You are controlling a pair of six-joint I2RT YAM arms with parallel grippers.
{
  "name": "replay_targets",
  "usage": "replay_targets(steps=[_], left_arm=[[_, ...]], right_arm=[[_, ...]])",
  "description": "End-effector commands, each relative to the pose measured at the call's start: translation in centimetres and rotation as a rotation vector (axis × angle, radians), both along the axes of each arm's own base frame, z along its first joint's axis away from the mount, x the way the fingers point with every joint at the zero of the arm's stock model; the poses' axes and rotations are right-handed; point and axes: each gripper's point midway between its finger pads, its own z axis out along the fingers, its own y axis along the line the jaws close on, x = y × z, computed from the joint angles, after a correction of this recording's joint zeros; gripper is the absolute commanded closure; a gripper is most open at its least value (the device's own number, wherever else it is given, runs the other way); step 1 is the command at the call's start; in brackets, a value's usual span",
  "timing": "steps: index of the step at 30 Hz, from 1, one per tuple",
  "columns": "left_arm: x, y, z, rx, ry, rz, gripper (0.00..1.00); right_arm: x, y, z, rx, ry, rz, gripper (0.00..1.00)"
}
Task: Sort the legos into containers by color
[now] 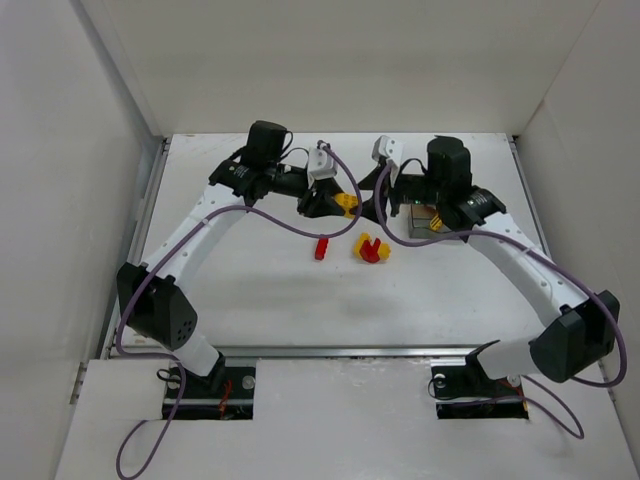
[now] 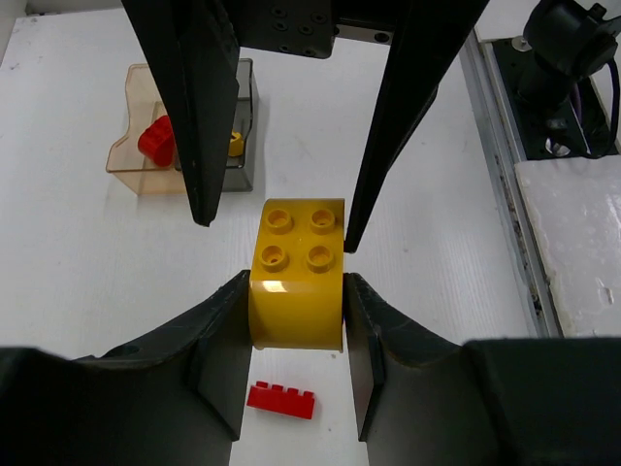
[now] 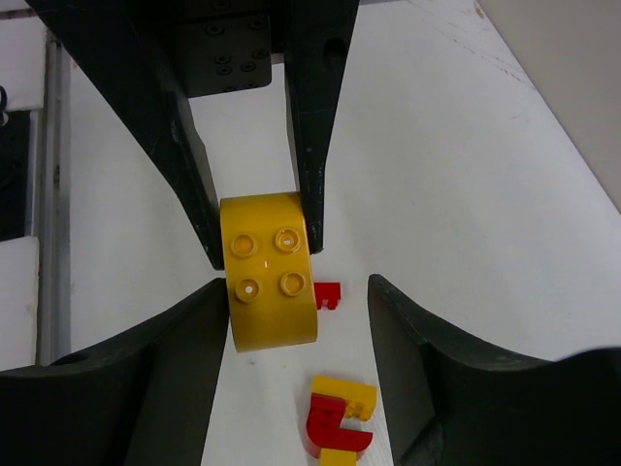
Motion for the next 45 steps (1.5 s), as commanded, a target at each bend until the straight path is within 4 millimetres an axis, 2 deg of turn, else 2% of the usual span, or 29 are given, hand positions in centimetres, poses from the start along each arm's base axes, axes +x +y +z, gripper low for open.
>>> replay_targets(steps=[1, 6, 12, 14, 17, 18, 19, 20, 21, 22, 24, 25, 26, 27, 28, 30, 31, 32, 33, 35, 36, 37, 38, 39, 40, 42, 43, 44, 45], left_arm=[[-1.4, -0.2, 3.0, -0.062, -0.054, -0.064, 0.93], [-1.5, -0.3, 3.4, -0.072, -0.068, -0.074, 0.93], [-1.5, -0.3, 3.4, -0.072, -0.068, -0.074, 0.94], [-1.5, -0.3, 3.7, -0.075, -0.077, -0.074, 0.94], [-1.5, -0.3, 3.8, -0.076, -0.077, -0.074, 0.94], [-1.5, -0.3, 3.8, -0.076, -0.077, -0.074, 0.94], [-1.5, -0.3, 3.8, -0.076, -0.077, -0.074, 0.94], [-1.5, -0.3, 3.8, -0.076, -0.077, -0.074, 0.94], [-1.5, -0.3, 3.8, -0.076, -0.077, -0.074, 0.94], [-1.3, -0.2, 3.7, -0.069, -0.08, -0.064, 0.91], [-1.0, -0.2, 3.5, -0.055, -0.063, -0.038, 0.68], [-0.9, -0.1, 2.9, -0.043, -0.045, -0.025, 0.56], [-0.4, 0.1, 2.6, -0.023, -0.034, 0.013, 0.33], [-0.1, 0.2, 2.1, -0.008, -0.032, 0.032, 0.24], [0.0, 0.4, 1.6, 0.014, -0.019, 0.051, 0.14], [1.0, 1.2, 0.1, 0.079, -0.068, 0.091, 0.0], [1.0, 1.7, -0.9, 0.114, -0.079, 0.105, 0.0], [2.1, 2.4, -1.9, 0.167, -0.106, 0.16, 0.0], [2.5, 3.0, -2.2, 0.193, -0.135, 0.187, 0.0], [3.9, 4.0, -2.4, 0.242, -0.201, 0.253, 0.0], [5.8, 5.1, -2.8, 0.289, -0.211, 0.378, 0.0], [7.3, 6.0, -1.8, 0.277, -0.202, 0.498, 0.0], [8.7, 6.3, -0.5, 0.23, -0.162, 0.625, 0.0], [10.3, 7.5, -0.7, 0.263, -0.166, 0.737, 0.0], [11.0, 7.6, -1.1, 0.28, -0.166, 0.758, 0.0], [11.3, 8.2, -1.4, 0.3, -0.155, 0.774, 0.0], [10.9, 7.5, -1.4, 0.284, -0.154, 0.728, 0.0], [10.5, 7.2, -1.9, 0.283, -0.137, 0.703, 0.0], [9.9, 7.1, -3.3, 0.304, -0.114, 0.673, 0.0]], right_arm=[[0.3, 0.8, 2.1, 0.023, -0.066, 0.018, 0.37], [0.7, 0.8, 2.1, 0.02, -0.067, 0.009, 0.35], [0.4, 0.9, 0.8, 0.0, -0.013, 0.027, 0.35], [0.4, 0.9, 0.8, 0.0, -0.013, 0.027, 0.4], [0.3, 0.9, 0.6, -0.005, -0.004, 0.027, 0.58], [0.4, 0.9, 0.0, -0.014, 0.015, 0.027, 0.69], [0.4, 0.9, 0.3, -0.013, 0.014, 0.027, 0.92], [0.5, 1.0, -0.1, -0.017, 0.022, 0.027, 1.0], [0.8, 0.9, -0.1, -0.022, 0.021, 0.014, 1.0], [0.8, 0.9, 0.3, -0.018, 0.012, 0.014, 1.0], [1.0, 0.7, 0.5, -0.018, 0.009, -0.011, 1.0], [1.1, 0.5, 1.1, -0.009, -0.002, -0.032, 1.0], [1.8, -0.1, 0.9, -0.025, -0.011, -0.087, 1.0], [2.3, -0.4, 0.8, -0.035, -0.016, -0.121, 1.0], [2.7, -1.2, 1.1, -0.042, -0.022, -0.16, 1.0], [4.1, -3.9, 0.5, -0.087, -0.029, -0.271, 1.0], [4.8, -5.1, -0.1, -0.121, -0.031, -0.317, 1.0], [5.1, -6.7, -0.8, -0.178, -0.039, -0.358, 1.0], [6.5, -9.4, -1.3, -0.226, -0.045, -0.465, 1.0], [7.5, -12.1, -2.5, -0.296, -0.048, -0.552, 1.0], [7.7, -13.4, -3.6, -0.353, -0.052, -0.575, 1.0], [8.4, -15.4, -4.1, -0.398, -0.063, -0.637, 1.0], [8.3, -16.3, -5.4, -0.445, -0.052, -0.652, 1.0], [8.3, -17.2, -6.0, -0.493, -0.069, -0.655, 1.0], [8.6, -18.6, -6.5, -0.533, -0.075, -0.688, 1.0], [8.7, -19.9, -7.8, -0.581, -0.069, -0.7, 1.0], [8.5, -20.7, -8.9, -0.636, -0.064, -0.675, 1.0], [8.5, -21.3, -9.5, -0.669, -0.061, -0.661, 1.0], [8.6, -21.9, -10.2, -0.696, -0.05, -0.654, 1.0]])
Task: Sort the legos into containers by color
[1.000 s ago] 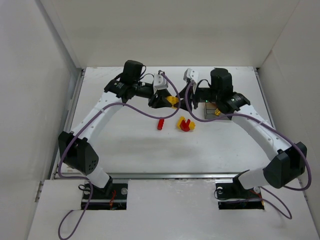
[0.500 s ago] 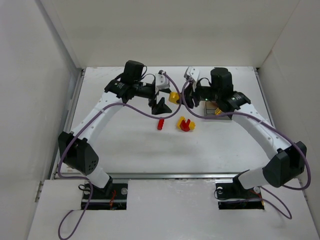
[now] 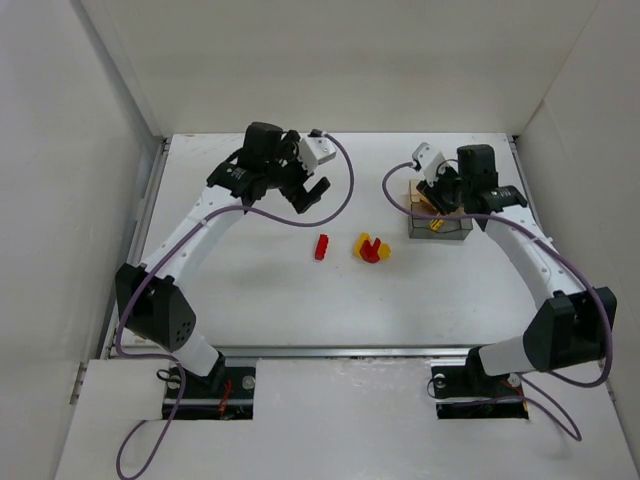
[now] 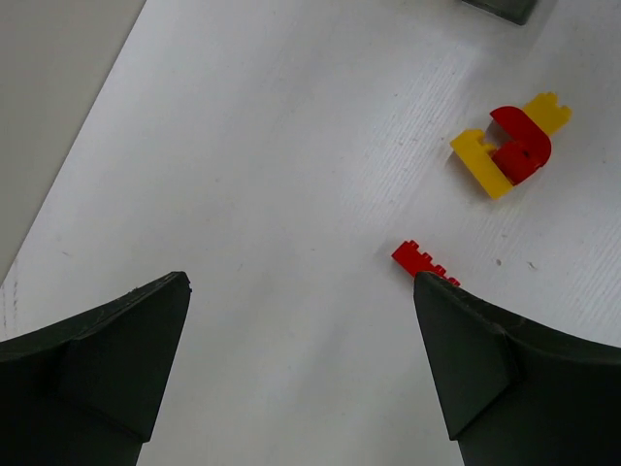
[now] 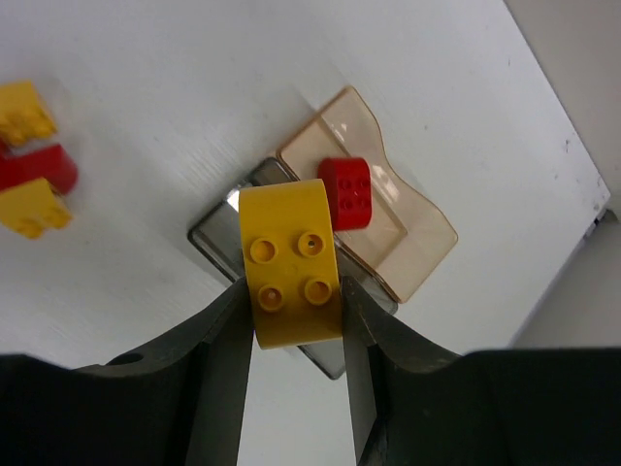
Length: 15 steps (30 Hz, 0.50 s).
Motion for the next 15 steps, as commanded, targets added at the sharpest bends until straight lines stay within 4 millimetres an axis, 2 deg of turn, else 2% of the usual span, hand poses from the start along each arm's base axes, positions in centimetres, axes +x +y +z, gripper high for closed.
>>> replay_targets(steps=[1, 4, 5, 6, 9, 10, 15], left_arm=[[0.0, -0.2, 0.3, -0.034, 0.002, 0.013, 0.0], [-0.7, -0.1, -1.9, -0.026, 0.056, 0.014, 0.02], [-0.9, 0.0, -2.6, -0.019, 0.071, 0.015, 0.04], [-1.5, -0.1, -3.8, -0.006, 0.097, 0.006, 0.06], [-2.0, -0.2, -5.5, 0.052, 0.113, 0.028, 0.07], [-2.7, -0.5, -6.2, 0.071, 0.13, 0.016, 0.07], [-3.5, -0.9, -7.8, 0.043, 0.206, 0.058, 0.09]], right_arm=[[0.3, -2.7, -1.9, -0.164, 0.041, 0.011, 1.0], [1.3, -3.7, -2.3, -0.138, 0.076, -0.001, 1.0], [1.5, -3.6, -3.3, -0.143, 0.105, 0.015, 1.0], [2.0, -4.0, -3.2, -0.149, 0.105, -0.001, 1.0], [2.2, -4.1, -5.2, -0.174, 0.174, 0.021, 1.0], [2.2, -4.1, -5.7, -0.175, 0.186, 0.022, 1.0], [3.1, -3.5, -6.6, -0.19, 0.18, 0.048, 1.0]])
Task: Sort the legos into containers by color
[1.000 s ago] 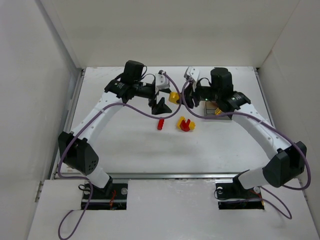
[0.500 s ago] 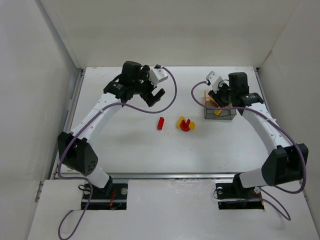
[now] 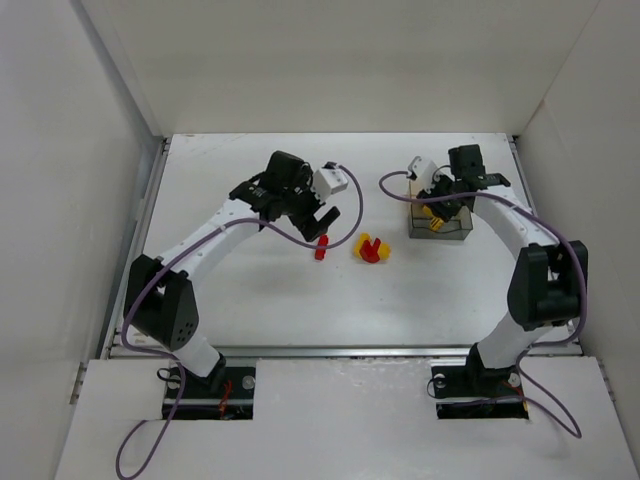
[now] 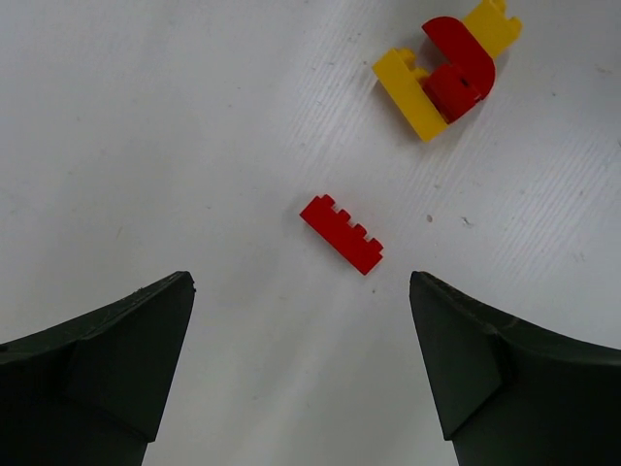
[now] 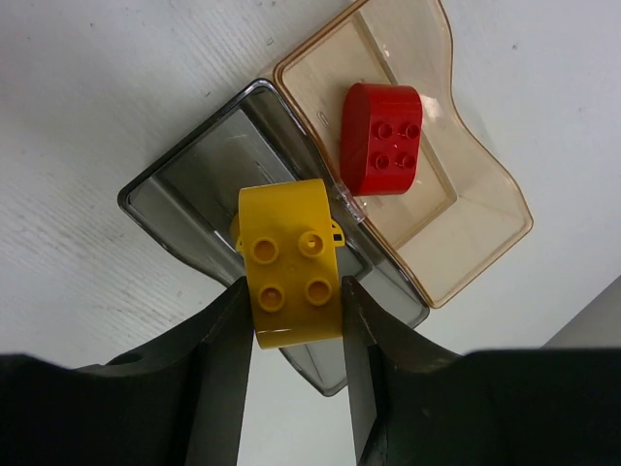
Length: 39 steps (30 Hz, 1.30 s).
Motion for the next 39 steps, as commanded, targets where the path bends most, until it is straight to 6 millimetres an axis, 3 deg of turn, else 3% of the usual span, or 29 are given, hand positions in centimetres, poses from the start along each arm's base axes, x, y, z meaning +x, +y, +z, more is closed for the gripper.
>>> replay_targets(steps=[1, 4, 8, 10, 15, 18, 20, 23, 27, 29, 31, 32, 34, 35, 37, 39], left_arm=[[0.2, 0.0, -0.1, -0.035, 0.024, 0.08, 0.09], [0.7, 0.4, -0.8, -0.044, 0.053, 0.185, 0.11], [0.9, 0.5, -2.7, -0.025, 0.088, 0.245, 0.11], [0.7, 0.1, -2.7, -0.024, 0.09, 0.246, 0.11], [0.0, -0.6, -4.5, -0.015, 0.123, 0.241, 0.11], [-0.3, -1.2, -4.6, -0.024, 0.122, 0.241, 0.11], [-0.4, -1.3, -5.0, -0.021, 0.135, 0.248, 0.11], [-0.5, -1.5, -5.4, -0.014, 0.144, 0.253, 0.11], [-0.3, -1.6, -5.7, -0.002, 0.132, 0.261, 0.11], [-0.3, -1.5, -6.4, 0.006, 0.141, 0.274, 0.12], [-0.6, -1.3, -7.2, 0.02, 0.156, 0.275, 0.15], [-0.5, -1.4, -7.5, 0.016, 0.162, 0.282, 0.17], [-0.9, -1.6, -8.3, 0.026, 0.181, 0.281, 0.18], [-1.0, -1.6, -8.8, 0.034, 0.19, 0.281, 0.2], [-0.8, -1.2, -10.2, 0.088, 0.185, 0.35, 0.22], [-0.3, -0.3, -11.3, 0.13, 0.179, 0.407, 0.25]], right_arm=[[1.4, 0.9, 1.9, -0.021, -0.065, 0.047, 1.0], [1.6, 1.1, 1.1, -0.032, -0.054, 0.049, 0.97], [1.8, 0.9, 1.3, -0.036, -0.064, 0.033, 0.81], [1.8, 0.9, 1.3, -0.036, -0.064, 0.033, 0.76], [2.1, 1.0, 1.6, -0.022, -0.085, 0.017, 0.53], [2.4, 1.1, 2.3, -0.005, -0.113, 0.001, 0.49], [2.4, 1.2, 2.3, 0.002, -0.112, 0.007, 0.4], [2.5, 1.5, 2.8, 0.017, -0.127, 0.005, 0.38], [2.5, 1.5, 4.7, 0.044, -0.181, -0.017, 0.38], [2.7, 1.8, 7.2, 0.088, -0.258, -0.035, 0.38], [2.3, 2.3, 8.4, 0.128, -0.296, -0.033, 0.38], [2.0, 2.9, 10.3, 0.157, -0.351, -0.025, 0.38], [1.2, 3.5, 11.4, 0.178, -0.384, 0.001, 0.37], [1.0, 3.5, 13.4, 0.188, -0.441, 0.004, 0.37], [0.1, 4.5, 13.6, 0.18, -0.458, 0.021, 0.37], [-0.4, 4.8, 15.3, 0.204, -0.501, 0.009, 0.37]])
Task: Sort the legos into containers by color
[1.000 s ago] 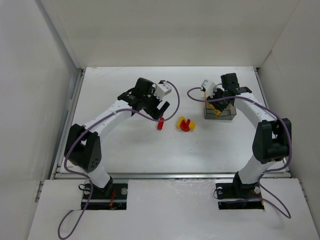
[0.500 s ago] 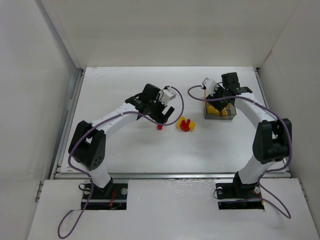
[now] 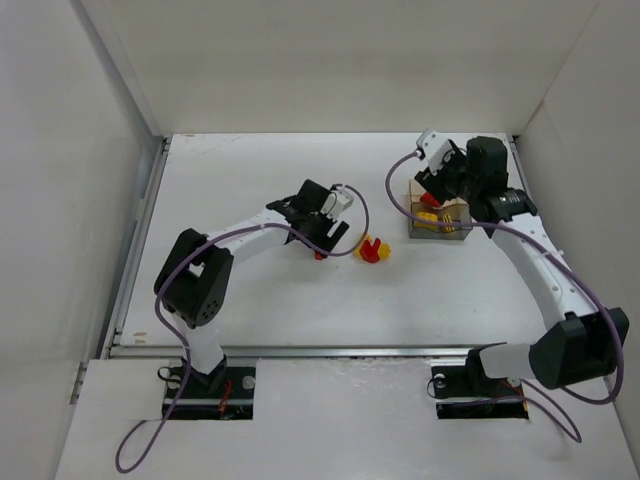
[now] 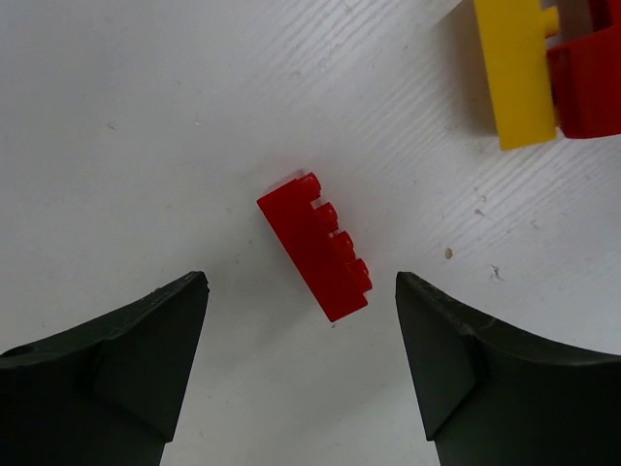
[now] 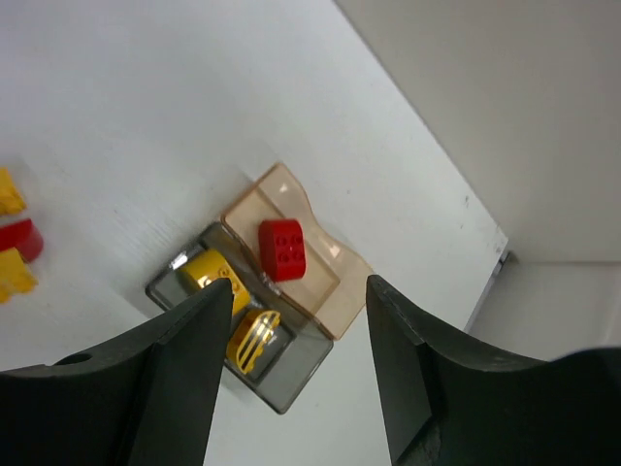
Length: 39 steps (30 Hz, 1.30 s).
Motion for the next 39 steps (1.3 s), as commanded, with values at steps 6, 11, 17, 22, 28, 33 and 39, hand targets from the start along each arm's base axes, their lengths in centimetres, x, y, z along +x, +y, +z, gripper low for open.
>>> replay_targets(steps=[6, 11, 17, 22, 28, 33, 39], left_arm=[[0.2, 1.0, -2.8, 0.063, 0.01, 0.107, 0.32], [0.0, 0.9, -5.5, 0.103, 0.091, 0.139, 0.57], [-0.2, 0.4, -5.2, 0.062, 0.154, 0.121, 1.0], [1.0, -0.9, 0.6, -0.059, 0.061, 0.02, 1.0], [-1.4, -2.3, 10.6, -0.26, -0.067, -0.365, 1.0], [-4.0, -3.0, 17.6, -0.393, -0.095, -0.63, 1.0], [-3.6, -5.2, 22.4, -0.487, -0.163, -0.698, 1.0]], right_arm=[[-0.8, 2.5, 5.3, 0.146, -0.163, 0.03, 0.37], [-1.0, 2.8, 5.9, 0.174, -0.173, 0.037, 0.37], [-1.8, 2.9, 6.8, 0.225, -0.174, 0.028, 0.37], [-2.1, 3.8, 8.5, 0.368, -0.158, -0.001, 0.36], [-5.1, 7.3, 9.6, 0.398, -0.152, 0.26, 0.35], [-8.9, 11.5, 9.6, 0.471, -0.071, 0.577, 0.36], [-11.0, 15.9, 9.3, 0.537, 0.037, 0.818, 0.39]])
